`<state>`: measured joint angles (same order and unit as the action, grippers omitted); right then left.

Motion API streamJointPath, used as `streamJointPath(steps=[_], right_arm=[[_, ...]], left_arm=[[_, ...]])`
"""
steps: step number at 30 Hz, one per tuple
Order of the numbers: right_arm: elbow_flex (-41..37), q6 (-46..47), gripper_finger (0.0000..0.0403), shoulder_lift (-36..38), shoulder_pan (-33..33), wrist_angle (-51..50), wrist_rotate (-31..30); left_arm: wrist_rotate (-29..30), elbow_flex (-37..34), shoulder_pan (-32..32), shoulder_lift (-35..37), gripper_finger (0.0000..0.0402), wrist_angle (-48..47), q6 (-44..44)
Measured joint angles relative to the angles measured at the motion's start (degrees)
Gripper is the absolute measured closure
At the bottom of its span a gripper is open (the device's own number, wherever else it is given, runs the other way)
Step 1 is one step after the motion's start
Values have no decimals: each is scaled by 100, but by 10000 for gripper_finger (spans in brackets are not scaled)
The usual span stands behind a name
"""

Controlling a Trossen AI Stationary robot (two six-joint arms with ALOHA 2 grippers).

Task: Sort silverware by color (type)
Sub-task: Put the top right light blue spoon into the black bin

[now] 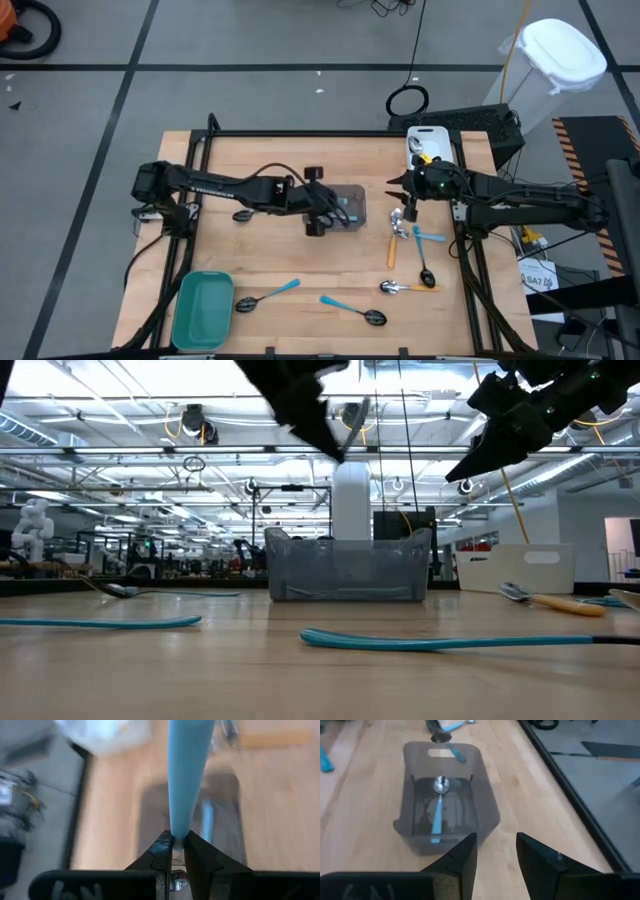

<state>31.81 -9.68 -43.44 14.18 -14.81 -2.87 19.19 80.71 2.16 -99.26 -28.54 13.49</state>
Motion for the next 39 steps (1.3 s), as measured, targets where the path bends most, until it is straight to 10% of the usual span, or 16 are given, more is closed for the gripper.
streamJointPath(steps=[39], right_arm=[[0, 152, 271, -343, -5, -41, 0]], left_arm=[[-1299, 789, -628, -1628, 360, -1045, -218]])
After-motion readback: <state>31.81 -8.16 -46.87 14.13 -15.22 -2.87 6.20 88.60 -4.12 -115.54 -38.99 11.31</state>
